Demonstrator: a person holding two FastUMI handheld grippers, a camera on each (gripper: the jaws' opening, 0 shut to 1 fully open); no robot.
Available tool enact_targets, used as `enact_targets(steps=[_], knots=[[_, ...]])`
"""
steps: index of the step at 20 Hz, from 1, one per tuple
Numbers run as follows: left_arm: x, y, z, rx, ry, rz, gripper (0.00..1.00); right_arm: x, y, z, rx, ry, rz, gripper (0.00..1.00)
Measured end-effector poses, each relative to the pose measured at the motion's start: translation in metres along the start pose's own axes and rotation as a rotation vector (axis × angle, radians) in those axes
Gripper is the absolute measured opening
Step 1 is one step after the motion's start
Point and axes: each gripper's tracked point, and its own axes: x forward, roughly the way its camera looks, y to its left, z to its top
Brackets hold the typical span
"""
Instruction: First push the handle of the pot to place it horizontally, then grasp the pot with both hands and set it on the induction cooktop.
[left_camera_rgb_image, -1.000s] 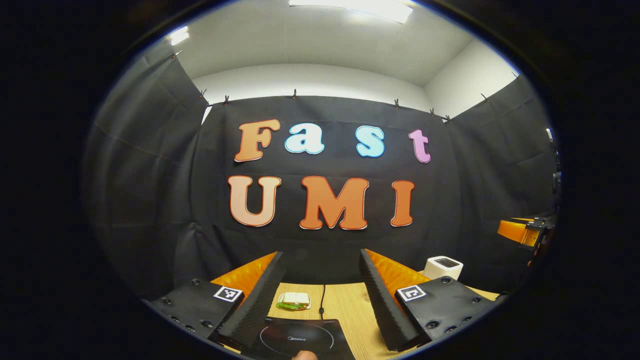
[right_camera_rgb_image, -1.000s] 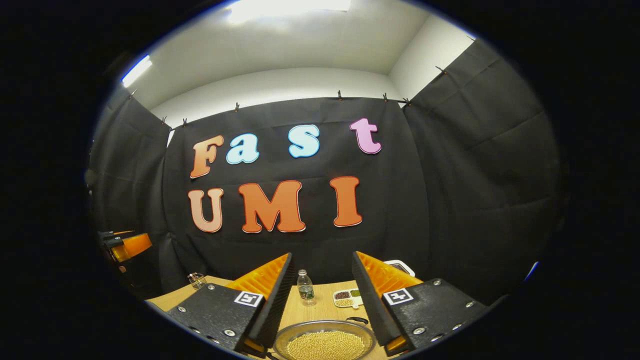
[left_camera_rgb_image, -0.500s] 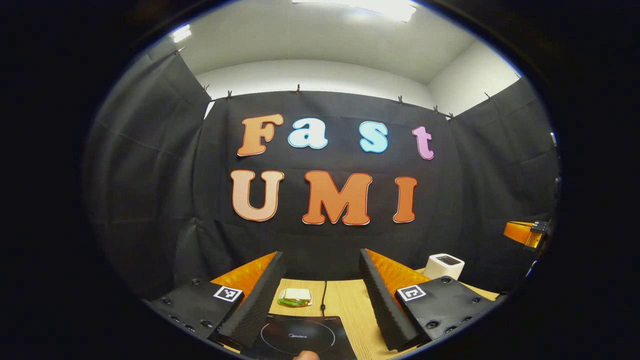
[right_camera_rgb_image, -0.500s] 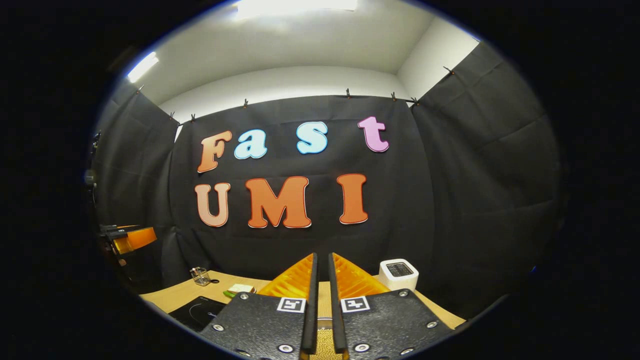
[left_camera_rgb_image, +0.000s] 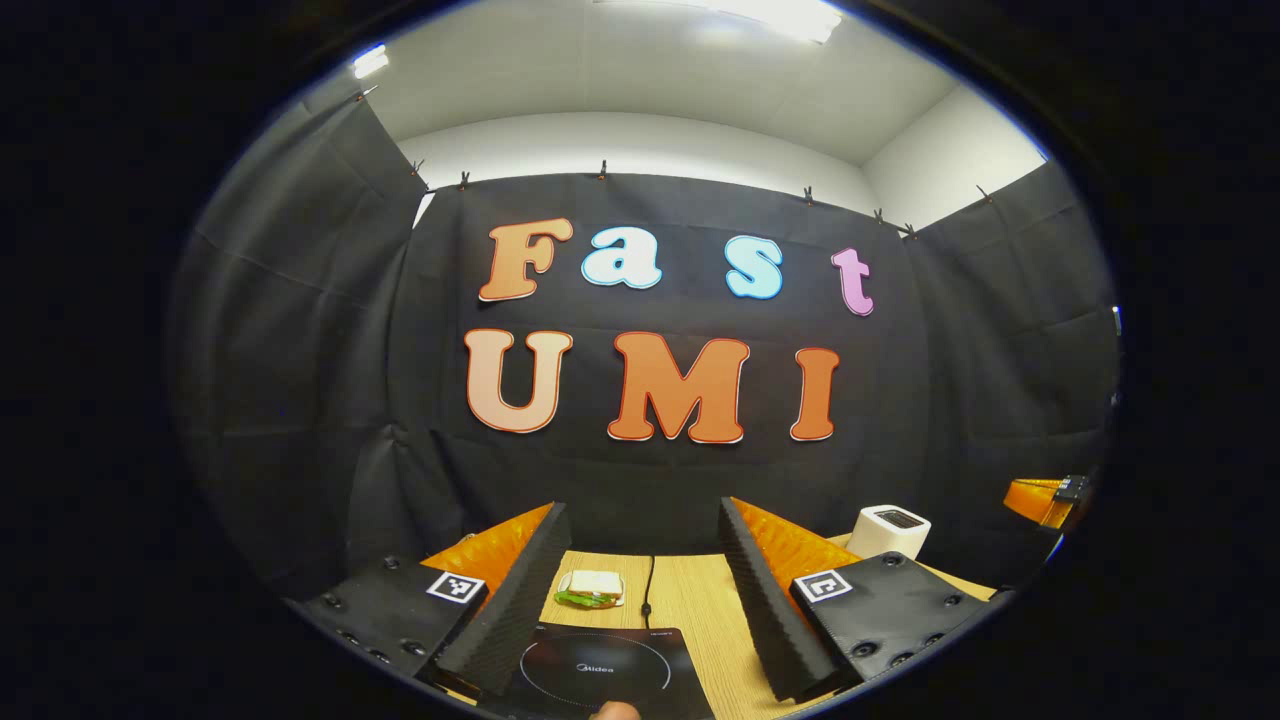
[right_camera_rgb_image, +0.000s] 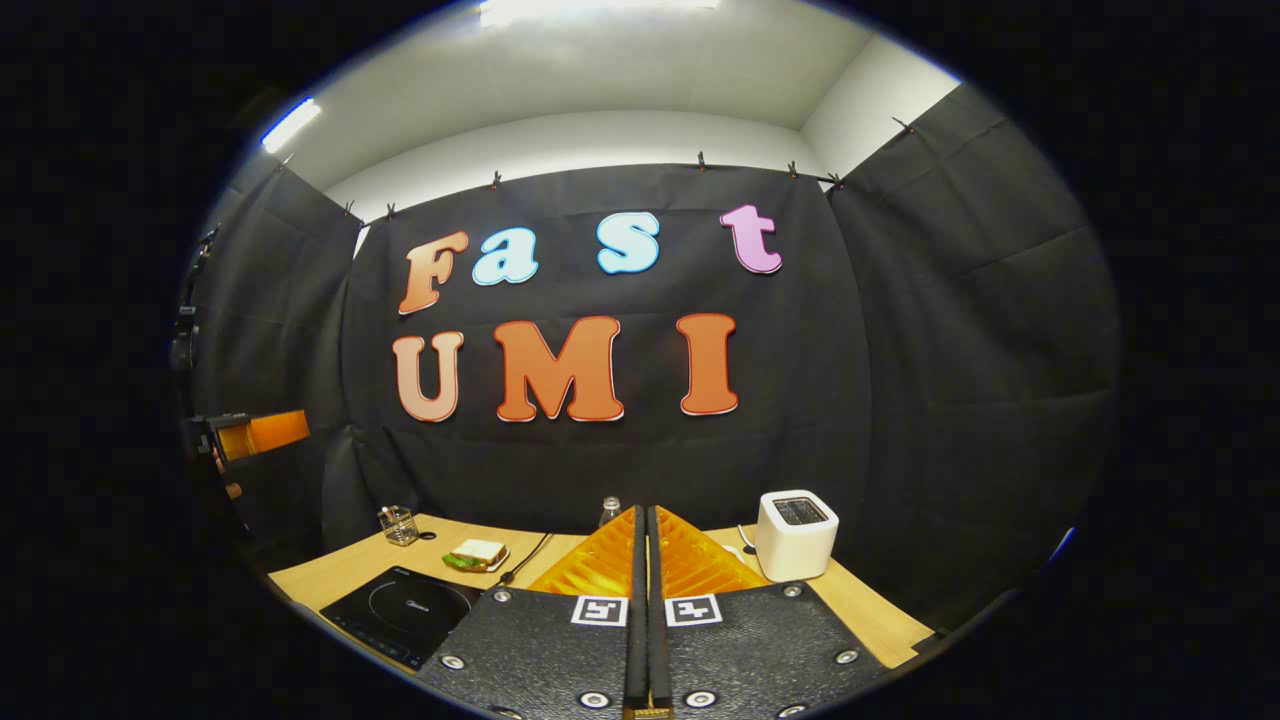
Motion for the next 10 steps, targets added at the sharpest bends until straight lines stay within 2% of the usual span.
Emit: enact_targets(steps=[4,10], knots=[[0.002,0.002,-0.003,-0.006,0.009,0.004,0.97,-0.003,0.007,-0.032,-0.019,0.068,0.035,0.0],[0.004,0.003,-0.008,0.007,0.015,0.004,0.97,-0.015,0.038,-0.079,-0.076,0.163,0.143,0.0]])
